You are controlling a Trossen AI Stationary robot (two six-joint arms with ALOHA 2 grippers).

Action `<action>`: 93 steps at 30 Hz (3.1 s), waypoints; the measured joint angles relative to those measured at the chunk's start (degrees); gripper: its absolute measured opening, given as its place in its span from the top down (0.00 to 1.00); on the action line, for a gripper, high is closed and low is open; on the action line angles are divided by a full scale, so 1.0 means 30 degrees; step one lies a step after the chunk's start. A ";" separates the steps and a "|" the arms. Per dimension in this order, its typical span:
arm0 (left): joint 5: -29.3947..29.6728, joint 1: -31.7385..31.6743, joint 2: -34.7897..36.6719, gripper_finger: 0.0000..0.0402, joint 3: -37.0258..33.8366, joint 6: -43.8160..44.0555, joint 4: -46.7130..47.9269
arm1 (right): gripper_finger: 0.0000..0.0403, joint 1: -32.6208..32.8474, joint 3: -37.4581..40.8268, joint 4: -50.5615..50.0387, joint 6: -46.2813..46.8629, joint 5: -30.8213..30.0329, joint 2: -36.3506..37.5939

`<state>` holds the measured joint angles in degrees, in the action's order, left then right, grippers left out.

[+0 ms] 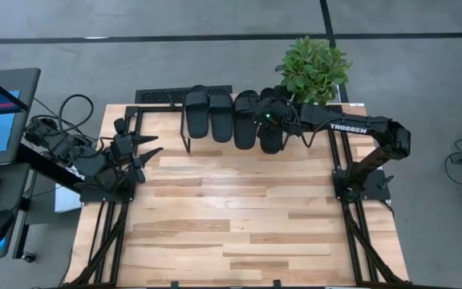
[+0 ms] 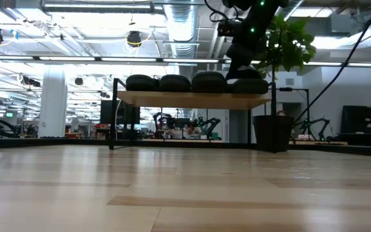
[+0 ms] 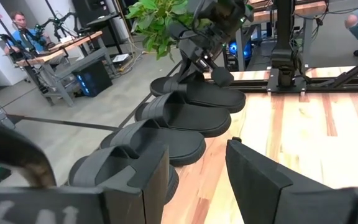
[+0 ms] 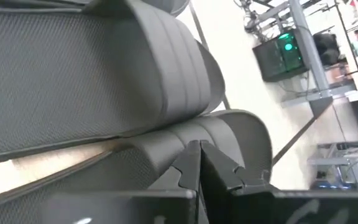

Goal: Pick and place slides into the shelf
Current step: Put the black slide on the shelf, then adjust the pair slides on the shelf

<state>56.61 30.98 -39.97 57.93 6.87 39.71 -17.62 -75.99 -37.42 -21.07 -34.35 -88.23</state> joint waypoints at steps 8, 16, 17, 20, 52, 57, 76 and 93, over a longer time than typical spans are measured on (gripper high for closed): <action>0.0005 0.0000 0.0000 0.63 -0.0005 0.0000 0.0165 | 0.99 0.0709 0.0000 0.0349 -0.0728 -0.2088 0.0096; 0.0005 0.0000 0.0000 0.63 -0.0007 0.0268 0.0570 | 0.85 0.1392 -0.0007 0.2730 -0.2698 -0.4864 0.0124; 0.0005 0.0000 -0.0001 0.63 -0.0007 0.0395 0.0654 | 0.83 0.1522 -0.0012 0.3111 -0.2983 -0.4999 0.0132; 0.0005 0.0000 0.0000 0.63 -0.0007 0.0517 0.0872 | 0.81 0.1888 -0.0024 0.4488 -0.3430 -0.5011 0.0132; -0.0214 0.0000 0.0000 0.63 -0.0015 0.1005 0.1818 | 1.00 0.2827 -0.1581 1.8609 -2.0002 -0.2437 0.0023; -0.0227 -0.0002 0.0000 0.63 -0.0015 0.1311 0.1958 | 1.00 0.4489 -0.1581 1.3333 -1.5041 -0.1979 0.0138; -0.0754 0.0036 0.0000 0.63 -0.0015 0.2151 0.1994 | 1.00 0.5375 -0.1109 0.3082 -0.0754 0.1259 0.0417; 0.5025 0.3742 0.2095 0.63 -0.0022 0.6184 0.4997 | 1.00 0.5541 -0.1107 0.5116 0.0789 0.4085 -0.2135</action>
<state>71.68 42.21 -33.68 57.87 25.43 54.70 -0.99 -79.31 -22.07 -18.70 -22.10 -94.63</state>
